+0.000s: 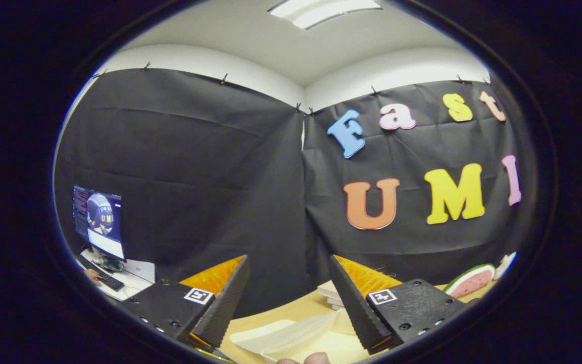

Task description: Open the storage box then place both shoes into the box .Put the left shoe in first, then the right shoe, with the right side of both shoes facing outward in a uniform manner.

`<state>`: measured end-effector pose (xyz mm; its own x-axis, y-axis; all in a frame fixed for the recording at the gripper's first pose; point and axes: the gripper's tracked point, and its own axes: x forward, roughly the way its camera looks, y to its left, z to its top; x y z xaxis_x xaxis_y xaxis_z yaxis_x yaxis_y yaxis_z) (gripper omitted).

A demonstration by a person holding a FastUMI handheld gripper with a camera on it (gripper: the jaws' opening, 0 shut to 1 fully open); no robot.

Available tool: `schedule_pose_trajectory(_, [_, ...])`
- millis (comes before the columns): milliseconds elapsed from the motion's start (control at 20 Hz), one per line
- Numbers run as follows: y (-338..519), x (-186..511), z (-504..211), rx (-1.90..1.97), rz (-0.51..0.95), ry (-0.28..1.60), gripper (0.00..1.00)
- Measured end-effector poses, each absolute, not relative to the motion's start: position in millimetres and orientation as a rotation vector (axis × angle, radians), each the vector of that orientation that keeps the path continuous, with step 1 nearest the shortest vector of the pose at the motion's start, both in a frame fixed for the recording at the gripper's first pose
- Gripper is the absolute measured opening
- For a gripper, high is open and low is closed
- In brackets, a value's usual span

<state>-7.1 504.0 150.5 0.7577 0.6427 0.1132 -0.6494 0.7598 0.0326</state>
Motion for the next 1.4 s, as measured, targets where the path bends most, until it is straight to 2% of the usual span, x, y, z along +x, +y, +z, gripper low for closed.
schedule_pose_trajectory(500, [278,23,119,0.05,0.421,-0.045,0.95])
schedule_pose_trajectory(750, [186,48,68,-0.008,0.283,0.062,0.95])
schedule_pose_trajectory(1250, [122,85,-90,0.002,0.179,0.485,0.95])
schedule_pose_trajectory(1400, [126,87,-130,0.046,0.204,0.612,0.95])
